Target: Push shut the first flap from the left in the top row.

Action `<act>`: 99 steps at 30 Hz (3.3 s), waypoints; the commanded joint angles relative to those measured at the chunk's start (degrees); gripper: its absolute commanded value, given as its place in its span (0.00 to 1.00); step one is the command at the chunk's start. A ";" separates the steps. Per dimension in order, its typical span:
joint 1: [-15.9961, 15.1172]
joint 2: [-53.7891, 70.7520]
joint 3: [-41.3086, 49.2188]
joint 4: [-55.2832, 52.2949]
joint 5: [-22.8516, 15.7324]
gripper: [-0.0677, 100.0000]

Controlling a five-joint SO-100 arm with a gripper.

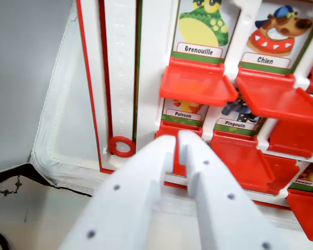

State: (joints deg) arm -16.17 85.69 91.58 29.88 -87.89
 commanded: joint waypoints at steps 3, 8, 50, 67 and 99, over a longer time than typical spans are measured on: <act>-0.26 -1.93 -10.46 -2.02 -0.35 0.00; 0.26 -4.75 -14.59 -1.58 -0.35 0.00; 1.67 2.02 -23.91 11.25 0.97 0.00; 9.67 25.05 -9.76 19.51 -0.09 0.00; 15.47 31.64 -7.29 30.67 -5.71 0.00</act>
State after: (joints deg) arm -0.97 112.76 85.43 60.38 -93.08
